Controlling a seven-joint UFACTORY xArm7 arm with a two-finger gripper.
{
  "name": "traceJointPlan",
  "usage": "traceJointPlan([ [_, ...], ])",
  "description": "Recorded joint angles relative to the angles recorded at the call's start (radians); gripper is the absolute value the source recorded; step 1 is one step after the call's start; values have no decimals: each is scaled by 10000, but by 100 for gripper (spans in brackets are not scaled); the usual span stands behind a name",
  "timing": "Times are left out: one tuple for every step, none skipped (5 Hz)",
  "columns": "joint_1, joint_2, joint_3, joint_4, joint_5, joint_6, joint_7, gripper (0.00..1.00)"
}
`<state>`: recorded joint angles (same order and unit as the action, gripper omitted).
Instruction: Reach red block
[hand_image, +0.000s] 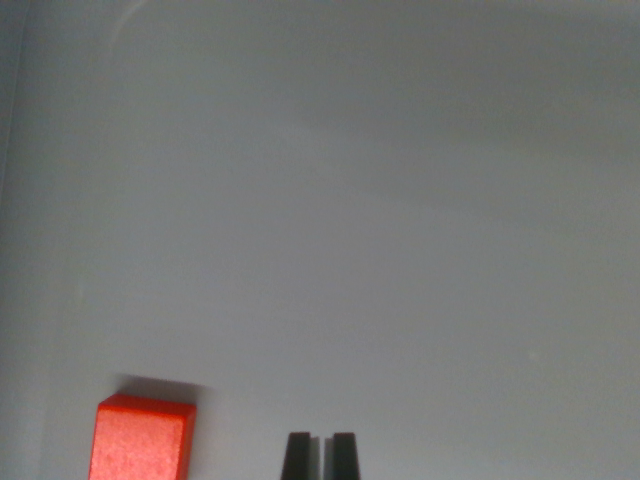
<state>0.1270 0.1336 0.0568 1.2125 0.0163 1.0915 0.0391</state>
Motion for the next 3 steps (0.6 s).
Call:
traceJointPlan([
  [0,0,0,0,0,0,0,0],
  [108,110,86,-334,-25,-450,48,0],
  [108,110,86,-334,-25,-450,48,0],
])
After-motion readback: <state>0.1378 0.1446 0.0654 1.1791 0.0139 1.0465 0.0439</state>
